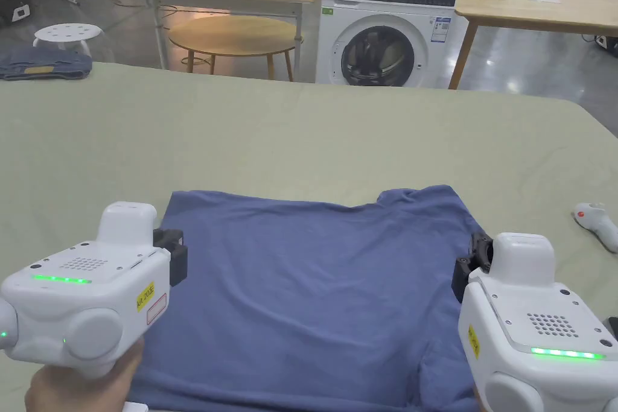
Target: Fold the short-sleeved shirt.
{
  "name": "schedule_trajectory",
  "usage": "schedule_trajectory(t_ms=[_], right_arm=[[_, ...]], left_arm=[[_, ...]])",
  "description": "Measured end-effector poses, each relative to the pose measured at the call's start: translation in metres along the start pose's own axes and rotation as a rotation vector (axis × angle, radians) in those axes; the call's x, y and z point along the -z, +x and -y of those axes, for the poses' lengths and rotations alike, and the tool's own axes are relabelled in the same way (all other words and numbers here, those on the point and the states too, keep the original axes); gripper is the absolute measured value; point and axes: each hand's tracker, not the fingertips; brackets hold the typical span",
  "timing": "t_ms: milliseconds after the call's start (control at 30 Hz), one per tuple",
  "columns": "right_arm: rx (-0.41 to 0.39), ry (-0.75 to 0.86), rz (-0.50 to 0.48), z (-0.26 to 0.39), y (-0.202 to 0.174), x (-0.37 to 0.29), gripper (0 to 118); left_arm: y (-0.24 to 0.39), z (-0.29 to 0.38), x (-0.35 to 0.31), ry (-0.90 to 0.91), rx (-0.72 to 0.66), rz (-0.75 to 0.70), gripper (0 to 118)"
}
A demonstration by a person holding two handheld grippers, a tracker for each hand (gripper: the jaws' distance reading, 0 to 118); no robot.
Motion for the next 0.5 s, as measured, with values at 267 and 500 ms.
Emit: schedule_trajectory(t_ms=[267, 500], right_arm=[[-0.035, -0.124, -0.035, 0.024, 0.003, 0.012, 0], [-0.042, -0.218, -0.041, 0.047, 0.009, 0.017, 0]], left_arm=[[-0.052, 0.031, 0.004, -0.255, 0.005, -0.049, 0], [-0.098, 0.069, 0.009, -0.446, -0.049, -0.095, 19]])
